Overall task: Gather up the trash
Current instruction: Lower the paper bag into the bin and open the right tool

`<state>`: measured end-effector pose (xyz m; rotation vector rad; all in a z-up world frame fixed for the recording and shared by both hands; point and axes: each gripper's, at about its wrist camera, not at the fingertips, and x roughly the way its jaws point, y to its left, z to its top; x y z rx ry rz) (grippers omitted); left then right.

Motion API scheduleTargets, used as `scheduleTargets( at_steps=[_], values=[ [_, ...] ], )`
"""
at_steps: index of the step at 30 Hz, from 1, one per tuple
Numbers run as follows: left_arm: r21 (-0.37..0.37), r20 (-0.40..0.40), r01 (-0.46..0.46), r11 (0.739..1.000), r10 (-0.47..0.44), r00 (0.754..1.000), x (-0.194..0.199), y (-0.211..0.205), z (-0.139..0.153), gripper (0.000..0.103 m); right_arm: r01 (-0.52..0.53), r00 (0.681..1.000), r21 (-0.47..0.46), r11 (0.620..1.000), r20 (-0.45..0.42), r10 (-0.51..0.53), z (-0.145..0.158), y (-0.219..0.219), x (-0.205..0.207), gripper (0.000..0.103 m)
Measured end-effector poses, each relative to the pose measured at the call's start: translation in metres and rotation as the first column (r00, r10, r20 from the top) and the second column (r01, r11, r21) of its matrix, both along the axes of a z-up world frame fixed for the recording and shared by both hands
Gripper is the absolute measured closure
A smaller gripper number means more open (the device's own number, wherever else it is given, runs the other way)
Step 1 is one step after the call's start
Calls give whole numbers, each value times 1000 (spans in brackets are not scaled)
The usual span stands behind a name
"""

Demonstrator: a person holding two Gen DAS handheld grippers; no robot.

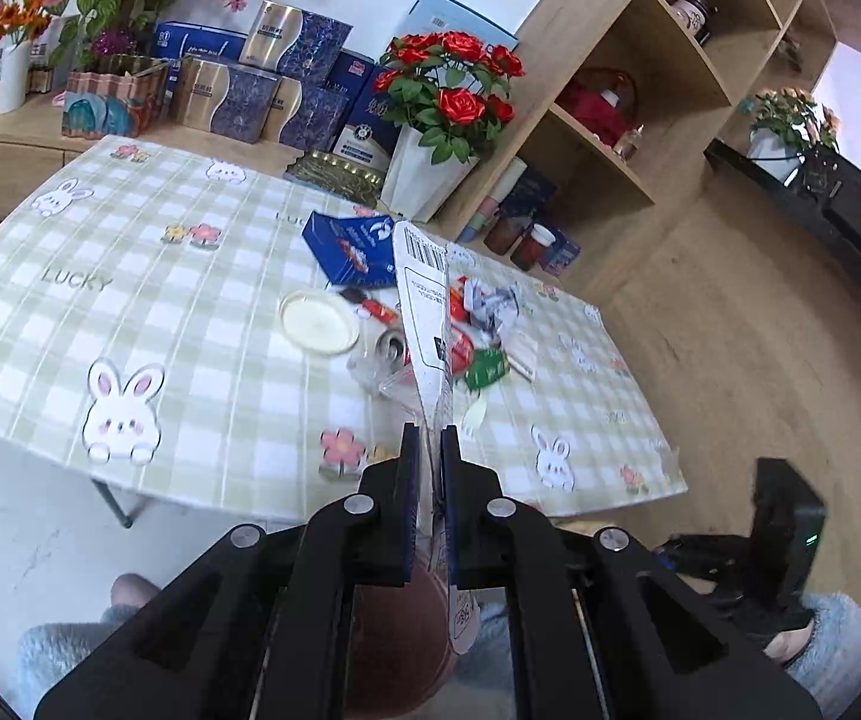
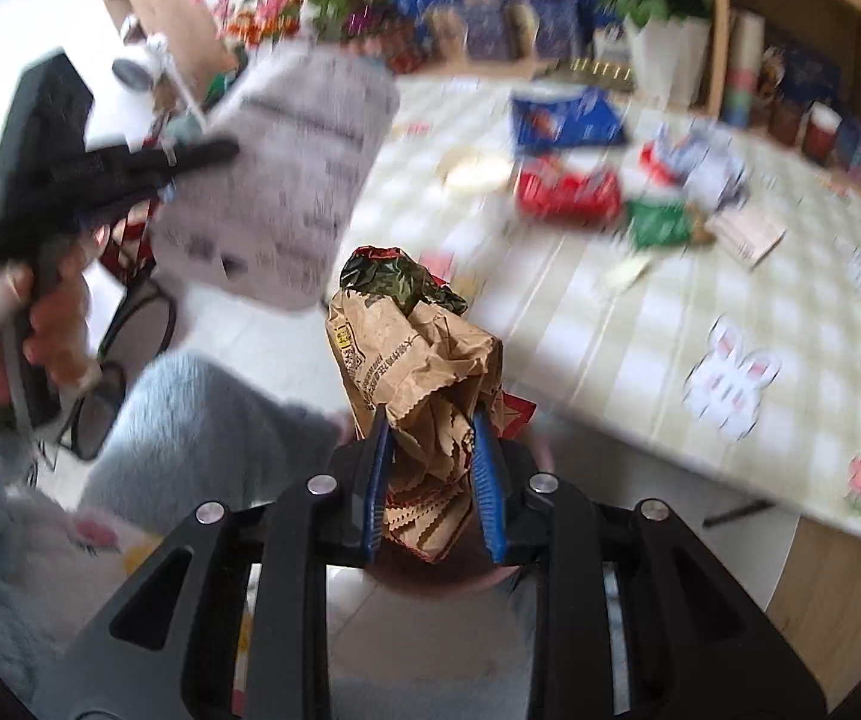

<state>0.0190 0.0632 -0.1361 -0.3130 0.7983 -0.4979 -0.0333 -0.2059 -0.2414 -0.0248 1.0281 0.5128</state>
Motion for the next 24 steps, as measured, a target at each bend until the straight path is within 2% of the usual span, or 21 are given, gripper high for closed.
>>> scheduleTargets(
  at_steps=[7, 15, 19, 24],
  values=[
    [28, -36, -7, 1000, 8, 999, -28, 4, -27, 96, 0, 986, -44, 999, -168, -7, -83, 27, 14, 75],
    [54, -54, -33, 998, 36, 998, -44, 11, -46, 96, -14, 961, -153, 988, -275, -29, -169, 69, 41, 75],
    [65, -68, -37, 997, 41, 997, -46, 12, -54, 96, 42, 959, -171, 984, -271, -88, -191, 77, 48, 74],
    [75, -97, -34, 997, 41, 994, -44, 13, -65, 96, 138, 948, -126, 982, -270, -168, -191, 63, 62, 61]
  ],
)
